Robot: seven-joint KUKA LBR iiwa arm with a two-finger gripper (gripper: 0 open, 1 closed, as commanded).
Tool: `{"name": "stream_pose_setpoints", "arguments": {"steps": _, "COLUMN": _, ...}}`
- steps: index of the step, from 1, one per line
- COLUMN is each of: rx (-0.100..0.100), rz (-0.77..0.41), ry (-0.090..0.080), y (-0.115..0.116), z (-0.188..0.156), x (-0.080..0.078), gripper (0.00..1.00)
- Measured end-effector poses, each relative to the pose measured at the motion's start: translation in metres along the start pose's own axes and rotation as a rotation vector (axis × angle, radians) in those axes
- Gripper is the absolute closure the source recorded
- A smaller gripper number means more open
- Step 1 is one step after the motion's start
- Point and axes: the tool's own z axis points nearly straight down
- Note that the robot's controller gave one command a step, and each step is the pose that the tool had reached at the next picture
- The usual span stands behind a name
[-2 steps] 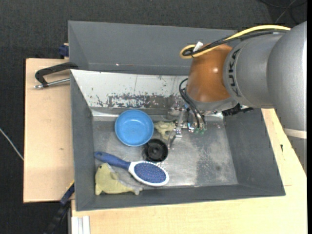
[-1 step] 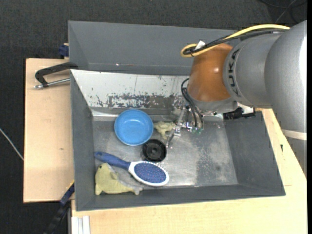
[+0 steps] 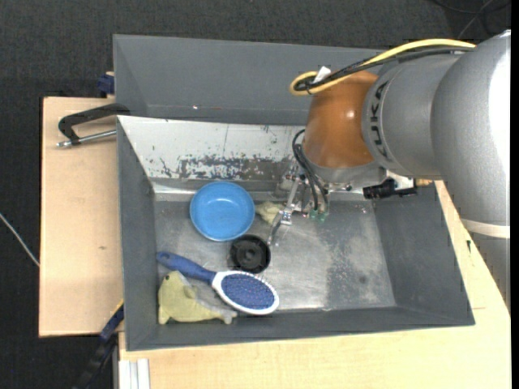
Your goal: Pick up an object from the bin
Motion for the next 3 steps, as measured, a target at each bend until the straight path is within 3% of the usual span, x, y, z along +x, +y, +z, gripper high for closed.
{"name": "stream_pose_setpoints", "arguments": {"steps": 1, "rx": 0.001, "rz": 0.175, "ry": -0.001, "y": 0.021, "z": 0.007, "x": 0.003, "gripper": 0.00}}
{"name": "stream_pose_setpoints", "arguments": {"steps": 2, "rx": -0.003, "rz": 0.174, "ry": -0.011, "y": 0.022, "z": 0.003, "x": 0.000, "gripper": 1.00}}
{"name": "stream_pose_setpoints", "arguments": {"steps": 3, "rx": -0.002, "rz": 0.216, "ry": -0.006, "y": 0.014, "z": -0.101, "x": 0.000, "gripper": 1.00}}
